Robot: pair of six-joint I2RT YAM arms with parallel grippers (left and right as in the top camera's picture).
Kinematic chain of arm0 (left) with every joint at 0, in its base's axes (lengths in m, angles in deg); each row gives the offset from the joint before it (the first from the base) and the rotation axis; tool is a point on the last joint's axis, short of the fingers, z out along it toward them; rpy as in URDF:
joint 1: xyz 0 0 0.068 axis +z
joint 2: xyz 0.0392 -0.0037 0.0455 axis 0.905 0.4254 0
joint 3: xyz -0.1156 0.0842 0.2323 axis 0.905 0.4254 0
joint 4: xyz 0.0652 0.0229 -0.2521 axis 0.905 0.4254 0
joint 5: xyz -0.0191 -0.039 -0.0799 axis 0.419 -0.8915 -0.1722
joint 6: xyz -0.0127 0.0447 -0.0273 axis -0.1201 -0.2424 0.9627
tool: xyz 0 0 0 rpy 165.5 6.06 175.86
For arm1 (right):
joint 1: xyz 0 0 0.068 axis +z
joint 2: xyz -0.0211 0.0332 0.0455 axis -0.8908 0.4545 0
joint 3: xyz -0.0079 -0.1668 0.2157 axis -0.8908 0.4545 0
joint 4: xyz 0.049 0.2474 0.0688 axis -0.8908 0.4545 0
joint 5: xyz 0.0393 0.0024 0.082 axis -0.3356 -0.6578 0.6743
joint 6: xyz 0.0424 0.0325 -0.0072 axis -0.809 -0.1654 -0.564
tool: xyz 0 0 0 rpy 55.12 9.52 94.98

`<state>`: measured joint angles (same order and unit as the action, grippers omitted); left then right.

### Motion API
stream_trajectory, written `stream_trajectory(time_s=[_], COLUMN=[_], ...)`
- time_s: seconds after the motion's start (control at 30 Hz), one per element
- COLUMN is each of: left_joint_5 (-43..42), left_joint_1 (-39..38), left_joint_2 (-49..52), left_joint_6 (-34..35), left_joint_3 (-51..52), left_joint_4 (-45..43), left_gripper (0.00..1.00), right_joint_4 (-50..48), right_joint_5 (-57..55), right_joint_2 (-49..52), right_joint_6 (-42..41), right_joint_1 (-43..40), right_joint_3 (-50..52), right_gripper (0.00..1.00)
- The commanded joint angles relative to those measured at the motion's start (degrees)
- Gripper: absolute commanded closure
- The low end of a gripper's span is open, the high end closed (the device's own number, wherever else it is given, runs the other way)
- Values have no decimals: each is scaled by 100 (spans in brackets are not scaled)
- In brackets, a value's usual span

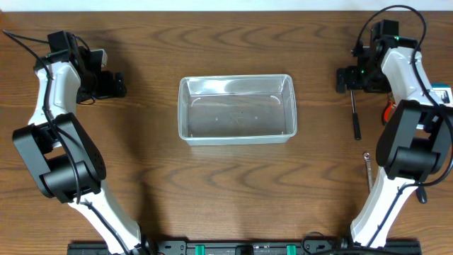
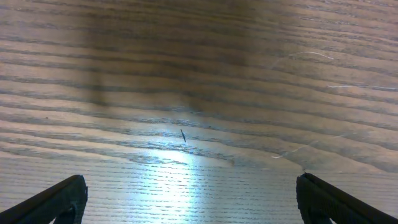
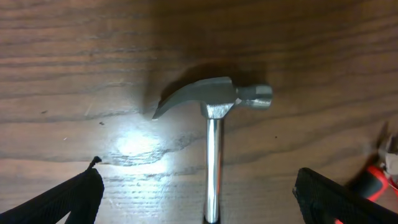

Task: Pack container
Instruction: 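Lower the right gripper over the claw hammer's head, then descend the right gripper and close it on the hammer's neck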

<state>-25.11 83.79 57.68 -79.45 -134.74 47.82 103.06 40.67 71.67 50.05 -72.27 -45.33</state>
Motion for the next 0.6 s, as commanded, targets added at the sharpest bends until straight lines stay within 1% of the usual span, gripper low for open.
stream_trajectory(time_s=[0.0,0.57], left_joint_5=[50,50], left_joint_1=[-2,-2], left_joint_2=[26,26], left_joint_6=[-33,-33], left_joint_3=[24,24], left_joint_4=[-2,-2], left_gripper=[2,2], right_joint_4=[-4,-15], right_joint_5=[-11,-4], right_joint_2=[122,404], right_joint_6=[-15,7], right_joint_1=[-50,-48], right_joint_3=[2,2], right_gripper=[1,1])
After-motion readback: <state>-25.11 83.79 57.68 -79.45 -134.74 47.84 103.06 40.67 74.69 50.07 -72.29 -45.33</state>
